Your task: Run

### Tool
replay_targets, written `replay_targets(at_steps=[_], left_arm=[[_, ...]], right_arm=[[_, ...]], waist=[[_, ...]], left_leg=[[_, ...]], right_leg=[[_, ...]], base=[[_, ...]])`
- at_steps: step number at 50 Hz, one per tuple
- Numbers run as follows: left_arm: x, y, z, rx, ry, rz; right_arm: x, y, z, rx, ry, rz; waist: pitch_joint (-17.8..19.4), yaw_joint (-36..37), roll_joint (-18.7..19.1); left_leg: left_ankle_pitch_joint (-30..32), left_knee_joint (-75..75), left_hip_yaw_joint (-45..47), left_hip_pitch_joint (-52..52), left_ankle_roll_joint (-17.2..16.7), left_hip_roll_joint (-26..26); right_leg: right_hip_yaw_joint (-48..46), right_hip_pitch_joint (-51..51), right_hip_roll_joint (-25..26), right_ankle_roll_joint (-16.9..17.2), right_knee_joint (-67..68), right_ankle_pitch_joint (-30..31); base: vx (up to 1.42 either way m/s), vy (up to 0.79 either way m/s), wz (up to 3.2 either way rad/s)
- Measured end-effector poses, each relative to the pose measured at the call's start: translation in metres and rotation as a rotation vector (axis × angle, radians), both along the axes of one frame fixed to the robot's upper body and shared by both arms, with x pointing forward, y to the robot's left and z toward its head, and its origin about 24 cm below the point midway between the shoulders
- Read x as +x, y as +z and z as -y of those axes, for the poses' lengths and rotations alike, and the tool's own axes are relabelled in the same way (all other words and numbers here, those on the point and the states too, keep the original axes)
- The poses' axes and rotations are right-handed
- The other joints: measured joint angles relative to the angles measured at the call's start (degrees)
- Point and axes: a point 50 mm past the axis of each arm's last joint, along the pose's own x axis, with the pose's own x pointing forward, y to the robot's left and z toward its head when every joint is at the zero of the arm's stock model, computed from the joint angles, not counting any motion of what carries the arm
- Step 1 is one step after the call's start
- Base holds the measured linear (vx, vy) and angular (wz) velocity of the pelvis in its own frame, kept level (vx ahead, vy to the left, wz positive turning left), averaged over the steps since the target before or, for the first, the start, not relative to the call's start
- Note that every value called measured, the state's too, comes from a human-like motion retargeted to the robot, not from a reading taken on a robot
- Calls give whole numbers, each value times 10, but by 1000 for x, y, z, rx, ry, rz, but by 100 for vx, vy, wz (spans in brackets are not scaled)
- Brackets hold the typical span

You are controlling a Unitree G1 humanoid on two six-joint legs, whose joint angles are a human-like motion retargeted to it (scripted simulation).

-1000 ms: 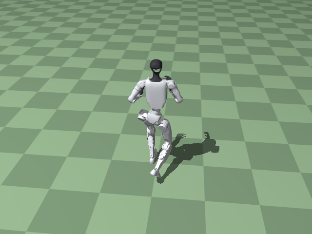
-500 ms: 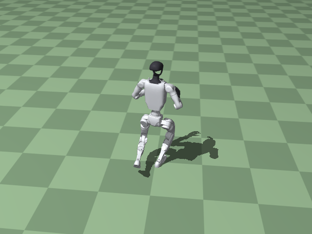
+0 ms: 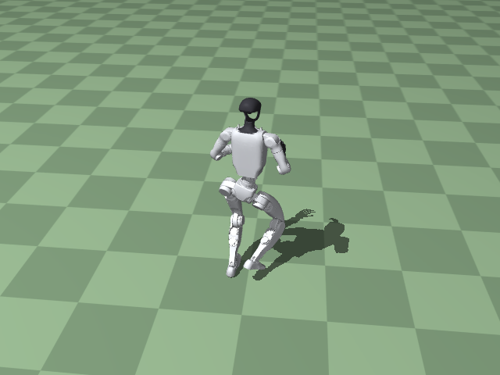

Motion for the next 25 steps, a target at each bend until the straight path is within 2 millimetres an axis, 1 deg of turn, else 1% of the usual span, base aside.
replay_targets(at_steps=[2, 3, 5, 7, 8, 10, 12, 14, 15, 16, 17, 18, 20, 23, 25], left_arm=[[7, 10, 8, -11, -38, 38], [8, 14, 12, -18, -65, 52], [8, 19, 21, -37, -128, 68], [5, 20, 28, -42, -183, 68], [4, 20, 30, -38, -200, 68], [-1, 13, 33, -31, -217, 38], [-4, 0, 31, -3, -197, -23], [-6, -15, 24, 38, -150, -92], [-7, -21, 19, 59, -122, -124], [-9, -26, 12, 66, -97, -153], [-12, -30, 5, 69, -72, -183], [-17, -34, -3, 62, -50, -214], [-30, -42, -18, 34, -11, -275], [-50, -53, -35, -18, 38, -364], [-59, -57, -41, -63, 72, -401]], right_arm=[[-6, -4, 4, -1, 10, -30], [-10, -7, 7, -3, 12, -54], [-16, -15, 13, -12, 8, -101], [-21, -21, 19, -17, -6, -138], [-23, -21, 21, -13, -10, -145], [-25, -24, 21, -11, -17, -154], [-21, -19, 22, -18, -30, -123], [-11, -9, 21, -37, -48, -55], [-3, -1, 20, -48, -60, -9], [5, 8, 18, -40, -67, 40], [11, 17, 15, -26, -71, 86], [15, 26, 12, 0, -68, 122], [18, 39, 9, 61, -56, 170], [13, 46, 6, 115, -13, 188], [10, 45, 5, 119, 11, 180]], waist=[[-10, -15, 40], [-16, -18, 65], [-35, -24, 102], [-53, -15, 140], [-58, -9, 155], [-58, 4, 166], [-49, 27, 170], [-32, 56, 167], [-22, 72, 163], [-16, 86, 158], [-11, 100, 151], [-9, 111, 139], [-9, 128, 114], [-23, 131, 66], [-32, 117, 33]], left_leg=[[28, -24, -9, 63, -45, 44], [44, -25, -12, 88, -72, 74], [102, -18, -17, 117, -121, 124], [161, 41, -23, 112, -157, 181], [184, 87, -25, 105, -166, 208], [215, 190, -20, 96, -166, 245], [212, 298, -21, 69, -148, 281], [175, 385, -25, 21, -113, 311], [148, 415, -27, -11, -92, 324], [119, 416, -26, -50, -75, 327], [94, 406, -23, -87, -61, 325], [76, 376, -17, -119, -53, 311], [56, 276, 3, -167, -51, 269], [88, 48, 34, -196, -72, 165], [113, -90, 44, -187, -73, 86]], right_leg=[[-42, -32, 58, -9, -90, -23], [-67, -40, 97, -10, -149, -28], [-100, -52, 171, -2, -279, -29], [-119, -51, 244, 2, -388, -18], [-126, -48, 271, -4, -413, -14], [-126, -48, 292, -25, -382, -26], [-121, -34, 303, -62, -323, -62], [-114, -6, 306, -90, -277, -104], [-111, 11, 304, -97, -264, -122], [-106, 29, 302, -97, -268, -126], [-101, 48, 297, -93, -273, -125], [-93, 70, 287, -81, -280, -118], [-78, 115, 259, -45, -296, -84], [-68, 167, 183, 27, -297, 12], [-64, 185, 122, 60, -261, 64]], base=[[8, -5, -85], [9, -8, -78], [6, -11, -55], [-2, -11, -42], [-6, -8, -35], [-8, -5, -25], [-5, -5, -15], [-3, -5, -2], [0, 0, 0], [0, 0, 0], [1, 2, 23], [4, 3, 32], [7, 6, 47], [5, 8, 77], [-2, 8, 71]])
